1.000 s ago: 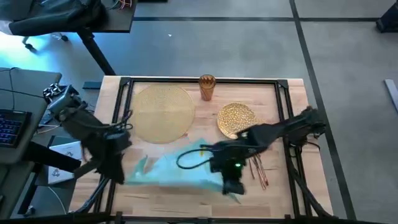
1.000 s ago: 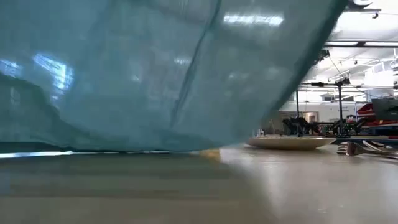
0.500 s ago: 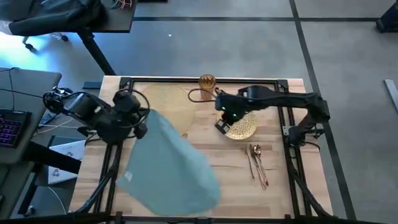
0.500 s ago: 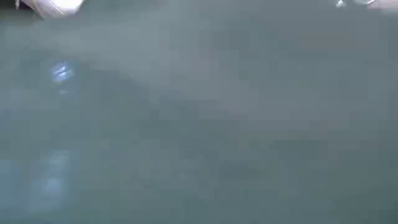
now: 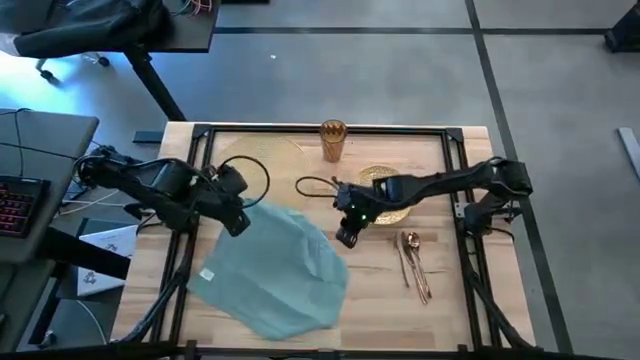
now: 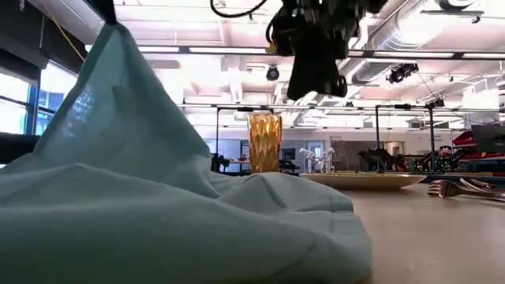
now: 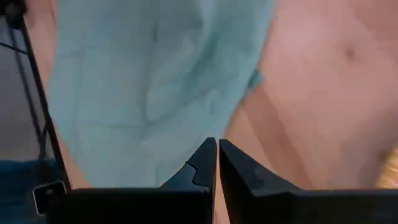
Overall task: Set table place
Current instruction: Fold the blue table napkin
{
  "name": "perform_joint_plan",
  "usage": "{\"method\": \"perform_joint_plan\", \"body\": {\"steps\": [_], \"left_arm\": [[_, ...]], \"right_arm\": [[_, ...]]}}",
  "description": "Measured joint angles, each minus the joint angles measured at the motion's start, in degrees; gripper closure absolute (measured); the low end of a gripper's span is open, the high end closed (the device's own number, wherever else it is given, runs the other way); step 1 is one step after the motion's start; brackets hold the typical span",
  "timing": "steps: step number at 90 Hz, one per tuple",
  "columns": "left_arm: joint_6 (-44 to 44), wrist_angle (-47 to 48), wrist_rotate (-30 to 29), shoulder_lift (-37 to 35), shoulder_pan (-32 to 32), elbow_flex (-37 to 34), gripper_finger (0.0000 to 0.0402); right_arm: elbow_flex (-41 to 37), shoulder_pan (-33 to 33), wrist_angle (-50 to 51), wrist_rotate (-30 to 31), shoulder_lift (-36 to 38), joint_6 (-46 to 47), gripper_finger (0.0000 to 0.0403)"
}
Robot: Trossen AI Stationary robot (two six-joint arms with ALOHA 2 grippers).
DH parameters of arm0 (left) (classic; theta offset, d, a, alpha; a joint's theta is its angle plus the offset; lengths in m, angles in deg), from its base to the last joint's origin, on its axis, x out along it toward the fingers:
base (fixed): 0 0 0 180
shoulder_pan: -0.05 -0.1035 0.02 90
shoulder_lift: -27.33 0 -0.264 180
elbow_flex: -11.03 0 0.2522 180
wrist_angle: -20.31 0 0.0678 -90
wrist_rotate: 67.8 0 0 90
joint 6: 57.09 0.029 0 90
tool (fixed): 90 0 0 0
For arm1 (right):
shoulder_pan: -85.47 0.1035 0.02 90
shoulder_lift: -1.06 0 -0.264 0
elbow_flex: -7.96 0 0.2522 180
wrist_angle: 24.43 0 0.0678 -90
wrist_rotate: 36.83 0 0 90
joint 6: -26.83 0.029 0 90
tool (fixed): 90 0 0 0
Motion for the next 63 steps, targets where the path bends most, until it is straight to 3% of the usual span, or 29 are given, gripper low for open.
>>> {"method": "perform_joint_plan", "body": {"steps": [7,14,19,24,42,63], "left_arm": [[6.62,-4.12,9.94,-0.04,1.18,1.37,0.0402],[12.68,-9.6,24.81,-0.12,3.04,2.65,0.0402],[14.21,-14.17,36.06,-0.13,4.26,3.03,0.0402],[13.84,-16.13,42.22,-0.14,5.99,2.78,0.0402],[13.46,-14.81,40.37,-0.11,11.18,-2.22,0.0402],[7.15,-16.19,41.27,0.07,14.5,-7.38,0.0402]], "right_arm": [[-1.95,1.0,-2.97,-0.36,-1.62,0.32,0.0379],[-2.79,1.77,-3.66,-0.35,-2.91,-0.75,0.035],[-2.79,2.06,-3.54,-0.16,-3.55,-1.86,0.0324],[-2.79,2.18,-3.79,0.5,-3.62,-2.91,0.03],[-2.76,2.4,-8.01,4.36,-4.34,-4.91,0.0241],[-0.44,1.7,-14.02,10.95,-10.83,-8.02,0.0233]]}}
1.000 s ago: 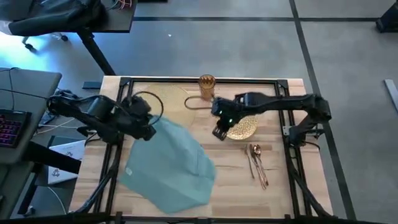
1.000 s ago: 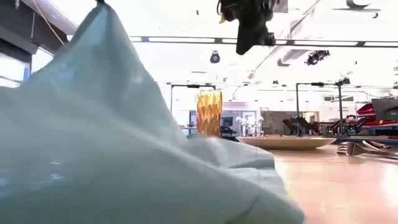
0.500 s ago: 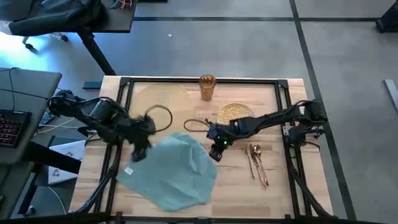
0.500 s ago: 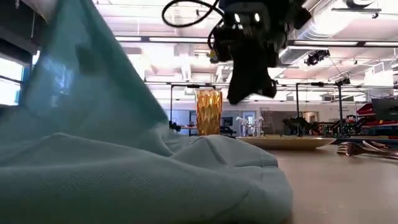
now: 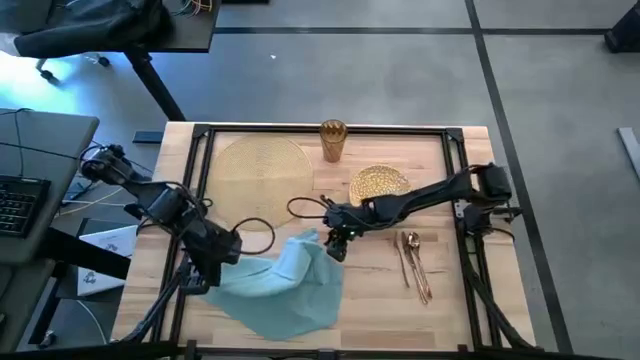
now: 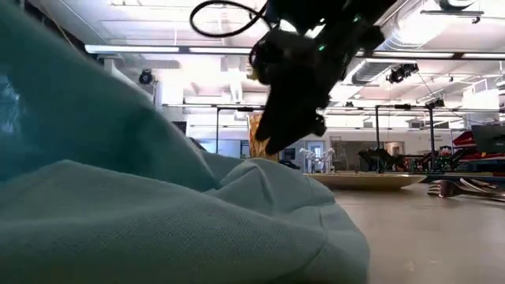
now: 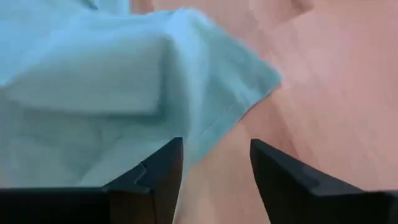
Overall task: Set table place
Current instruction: Fold the blue table napkin
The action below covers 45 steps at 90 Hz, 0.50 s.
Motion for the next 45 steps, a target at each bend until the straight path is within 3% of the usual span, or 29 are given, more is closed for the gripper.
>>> {"method": "perform_joint_plan", "body": {"steps": [30,37,45], "left_arm": [[-3.67,-0.89,-0.8,-0.02,1.41,-0.4,0.0402],[-4.07,-0.88,-1.88,-0.02,1.4,-0.4,0.0402],[-4.47,-0.88,-4.71,-0.02,1.42,-0.4,0.0402]], "right_arm": [[9.7,-1.77,2.01,0.31,-12.14,-12.32,0.0244],[11.25,-1.37,5.06,0.83,-13.71,-13.08,0.027],[12.52,-0.41,8.58,2.61,-14.7,-14.11,0.0333]]}}
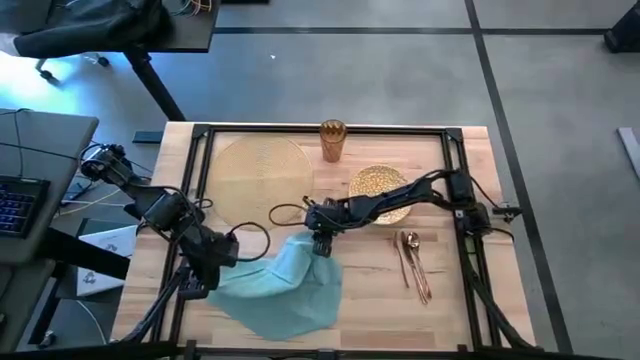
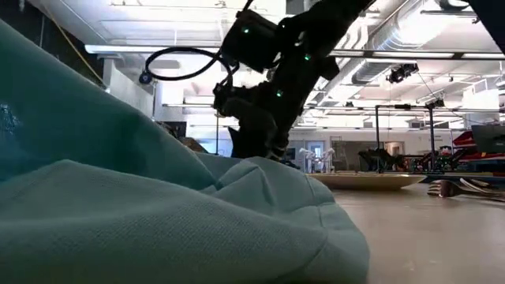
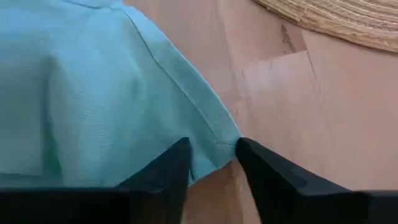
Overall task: Set table place
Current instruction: Fold the blue table napkin
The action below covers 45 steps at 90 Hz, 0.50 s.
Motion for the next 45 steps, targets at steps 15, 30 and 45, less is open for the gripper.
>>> {"method": "perform_joint_plan", "body": {"steps": [15,30,45], "left_arm": [[-2.9,-2.61,-3.12,0.02,-0.02,0.85,0.0402],[-4.27,-4.02,-9.19,-0.02,0.0,6.51,0.0402],[-7.27,-2.43,-15.41,-0.77,-0.07,12.29,0.0402]], "right_arm": [[2.29,2.41,8.19,5.21,3.11,0.83,0.0398],[3.84,3.42,12.63,1.44,15.32,3.96,0.0402],[3.31,2.26,21.95,-23.74,25.18,4.95,0.0403]]}}
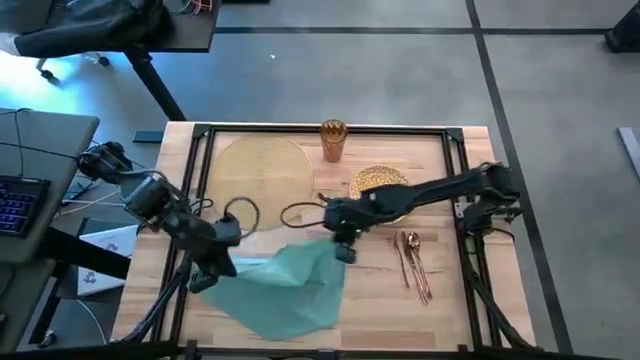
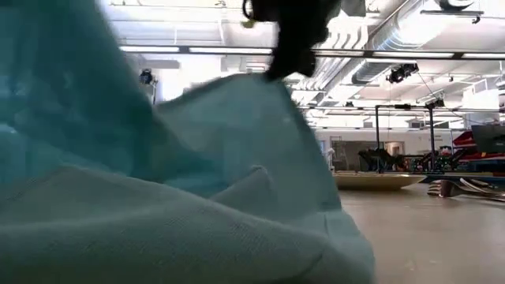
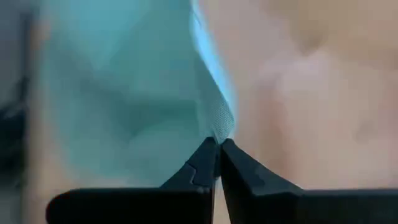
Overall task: Set table place
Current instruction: Fold the blue table napkin
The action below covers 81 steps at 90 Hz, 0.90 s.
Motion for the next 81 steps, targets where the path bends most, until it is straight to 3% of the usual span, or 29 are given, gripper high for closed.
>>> {"method": "perform_joint_plan", "body": {"steps": [5,9,17,22,28,41,53,64,81], "left_arm": [[0.05,0.32,-1.83,-0.63,-0.16,0.5,0.0402],[0.41,2.01,-5.52,-1.25,-0.65,0.5,0.0402],[0.57,7.98,-18.48,-1.78,-2.27,0.48,0.0402],[-0.63,12.67,-28.24,-1.69,-3.86,0.34,0.0402],[-2.49,17.5,-38.56,-1.65,-6.45,-0.92,0.0402],[-8.16,24.73,-51.25,-1.62,-14.42,-7.05,0.0402],[-9.19,24.17,-52.38,-1.48,-22.05,-15.21,0.0402],[-9.1,23.61,-48.22,-1.5,-28.43,-21.11,0.0401],[-6.56,23.87,-43.1,-1.52,-33.14,-23.04,0.0364]], "right_arm": [[0.38,-1.07,2.1,-8.92,3.34,0.35,0.0403],[0.48,-1.79,3.96,-8.98,5.62,0.32,0.0403],[0.28,-4.27,8.84,7.12,7.7,1.77,0.0403],[0.2,-6.69,12.79,20.06,7.8,6.84,0.0403],[0.12,-10.09,17.7,29.74,7.88,14.2,0.0403],[-4.02,-17.0,15.45,35.76,5.68,13.95,0.0403],[-6.99,-21.73,9.72,36.14,3.13,10.62,0.0403],[-7.15,-23.71,10.16,37.11,1.51,10.79,0.0403],[-6.33,-23.68,11.64,37.09,2.78,10.51,0.0383]]}}
